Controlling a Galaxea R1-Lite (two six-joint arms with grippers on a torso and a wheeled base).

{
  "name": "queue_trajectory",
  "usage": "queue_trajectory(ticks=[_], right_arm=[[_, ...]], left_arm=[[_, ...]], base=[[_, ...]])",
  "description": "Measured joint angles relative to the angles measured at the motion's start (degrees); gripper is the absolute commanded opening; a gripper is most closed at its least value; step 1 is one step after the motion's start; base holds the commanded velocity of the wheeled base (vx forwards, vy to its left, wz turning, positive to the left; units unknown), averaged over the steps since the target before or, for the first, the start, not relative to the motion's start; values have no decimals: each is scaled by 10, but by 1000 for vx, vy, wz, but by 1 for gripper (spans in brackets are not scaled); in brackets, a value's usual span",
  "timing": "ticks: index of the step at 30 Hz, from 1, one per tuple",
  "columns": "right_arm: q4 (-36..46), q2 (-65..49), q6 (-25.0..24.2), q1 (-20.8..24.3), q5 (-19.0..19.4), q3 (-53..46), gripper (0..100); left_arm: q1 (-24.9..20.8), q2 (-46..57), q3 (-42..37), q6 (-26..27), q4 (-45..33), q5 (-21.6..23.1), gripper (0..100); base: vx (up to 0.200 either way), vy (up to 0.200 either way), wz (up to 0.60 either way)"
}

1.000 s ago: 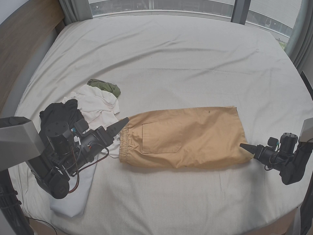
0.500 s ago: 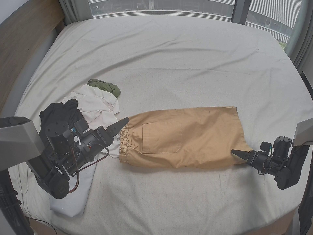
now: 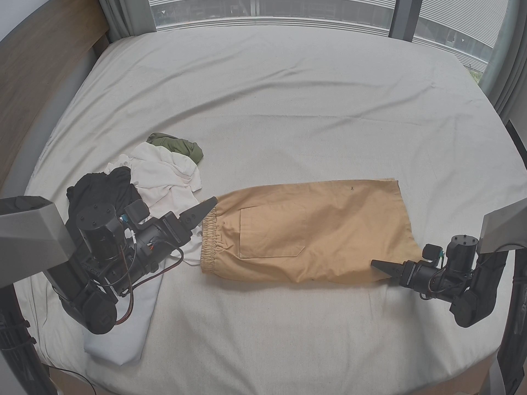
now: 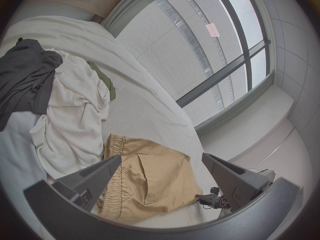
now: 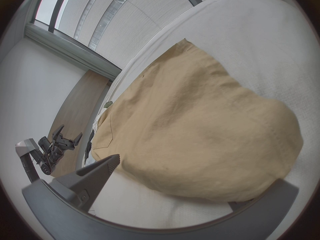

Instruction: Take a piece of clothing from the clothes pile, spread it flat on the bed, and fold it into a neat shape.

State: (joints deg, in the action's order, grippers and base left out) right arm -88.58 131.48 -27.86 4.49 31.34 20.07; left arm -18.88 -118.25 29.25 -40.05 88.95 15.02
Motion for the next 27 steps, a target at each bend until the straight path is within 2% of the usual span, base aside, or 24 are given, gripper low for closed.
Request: queue_trajectory(ticks=[11,22,23,27], right_arm=[[1,4,-3,16,-3,25,100],[1,4,-11,35,-34,38,100],[1,4,-11,36,-34,38,0],[3,5,-11,36,-34,37,0]], left_arm=[[0,-1,1,0,0,0,100],[0,-2,1,0,0,-1,100],[0,-2,1,0,0,-1,100],[1,-2,1,0,0,-1,100]], base=[[0,0,0],[0,0,0],[0,0,0],[0,0,0]])
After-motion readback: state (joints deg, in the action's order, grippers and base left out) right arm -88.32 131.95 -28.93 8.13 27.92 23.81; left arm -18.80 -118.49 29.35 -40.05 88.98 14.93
